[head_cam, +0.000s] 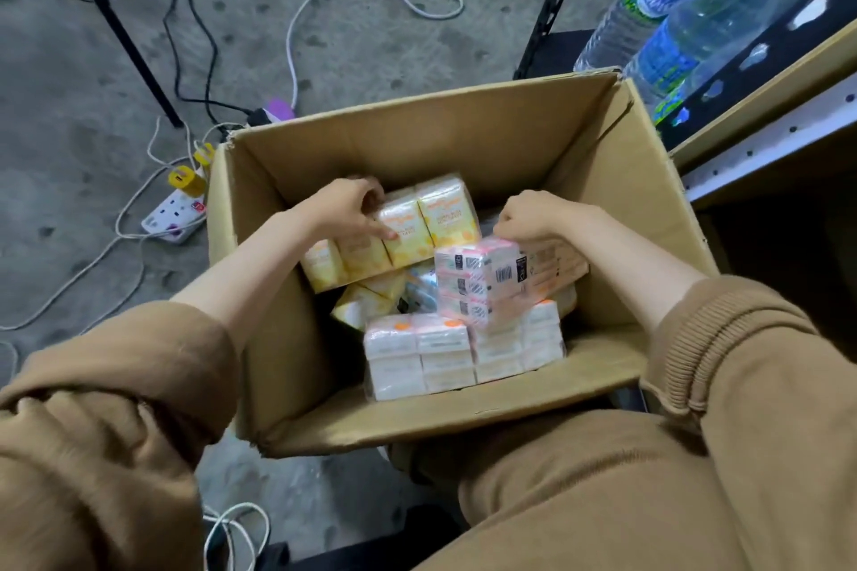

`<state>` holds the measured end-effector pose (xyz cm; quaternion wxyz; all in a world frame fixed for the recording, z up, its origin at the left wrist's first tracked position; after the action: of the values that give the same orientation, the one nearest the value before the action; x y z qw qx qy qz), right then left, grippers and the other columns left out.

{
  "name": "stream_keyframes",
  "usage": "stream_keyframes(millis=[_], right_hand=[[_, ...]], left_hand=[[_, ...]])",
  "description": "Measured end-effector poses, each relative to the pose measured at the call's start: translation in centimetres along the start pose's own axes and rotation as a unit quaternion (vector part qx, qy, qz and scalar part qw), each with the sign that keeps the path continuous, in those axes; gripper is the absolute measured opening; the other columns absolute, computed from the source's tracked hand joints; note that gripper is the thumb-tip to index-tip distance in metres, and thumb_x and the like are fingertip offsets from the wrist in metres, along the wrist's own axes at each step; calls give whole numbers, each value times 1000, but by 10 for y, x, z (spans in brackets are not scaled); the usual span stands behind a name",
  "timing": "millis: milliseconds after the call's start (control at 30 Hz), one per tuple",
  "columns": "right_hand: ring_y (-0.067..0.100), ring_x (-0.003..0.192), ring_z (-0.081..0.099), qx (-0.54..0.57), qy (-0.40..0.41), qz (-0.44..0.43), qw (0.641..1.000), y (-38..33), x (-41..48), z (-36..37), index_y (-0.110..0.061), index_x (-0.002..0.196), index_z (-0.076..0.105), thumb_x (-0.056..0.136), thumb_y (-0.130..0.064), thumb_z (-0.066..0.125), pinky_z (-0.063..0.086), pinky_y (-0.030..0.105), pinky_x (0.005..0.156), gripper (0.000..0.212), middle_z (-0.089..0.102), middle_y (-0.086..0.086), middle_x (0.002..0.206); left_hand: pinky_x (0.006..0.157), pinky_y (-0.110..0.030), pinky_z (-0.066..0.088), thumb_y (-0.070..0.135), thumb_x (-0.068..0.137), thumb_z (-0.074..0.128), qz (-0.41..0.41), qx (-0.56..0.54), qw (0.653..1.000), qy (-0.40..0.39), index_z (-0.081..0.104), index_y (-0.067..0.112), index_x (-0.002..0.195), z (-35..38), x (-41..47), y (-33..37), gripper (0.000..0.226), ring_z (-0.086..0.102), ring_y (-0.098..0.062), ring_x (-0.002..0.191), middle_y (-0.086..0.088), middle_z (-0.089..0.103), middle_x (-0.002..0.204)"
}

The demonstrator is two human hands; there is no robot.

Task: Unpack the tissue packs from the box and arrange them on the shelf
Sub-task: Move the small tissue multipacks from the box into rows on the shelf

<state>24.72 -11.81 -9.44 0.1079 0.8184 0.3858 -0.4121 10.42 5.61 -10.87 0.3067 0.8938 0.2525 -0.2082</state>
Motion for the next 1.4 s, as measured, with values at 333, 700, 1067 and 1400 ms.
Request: stream_keyframes(millis=[333,700,1067,1400], right_hand=[[14,78,52,82,-105,-4,991,-3,25,11,-16,98,60,92,-27,39,37,30,76,25,54,1,98],[15,99,56,-1,-186,-95,978,4,-14,-31,-20,105,72,72,-46,72,42,26,85,42,64,-7,97],[12,79,62,22,-221,-72,972,-3,-29,-19,-21,77,59,68,-37,78,45,22,65,26,66,-7,80],[20,81,69,-24,-309,-8,951,-21,-44,-24,-18,75,69,63,-36,81,55,37,89,25,75,-5,69]], left_hand=[[96,-18,30,32,81,69,-32,-83,993,-75,39,17,139,6,17,-12,66,43,-15,124,-2,44,143],[99,-22,34,34,69,80,-29,-34,996,-82,39,13,139,12,17,-6,84,46,-22,127,-4,46,140],[91,-21,35,28,68,81,-9,-45,995,-83,36,9,139,17,10,0,86,48,-16,107,-5,51,134],[97,-33,44,36,64,83,-23,20,997,-70,42,7,134,6,5,4,87,55,-27,113,-10,57,127]])
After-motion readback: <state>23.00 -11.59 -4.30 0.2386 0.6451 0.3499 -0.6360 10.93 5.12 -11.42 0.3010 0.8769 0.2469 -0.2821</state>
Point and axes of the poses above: each hand's wrist, its own x-axis towards the middle knuckle, its own z-axis out of the palm, y = z × x, the point moved 2 cm from there along x, towards the middle knuckle
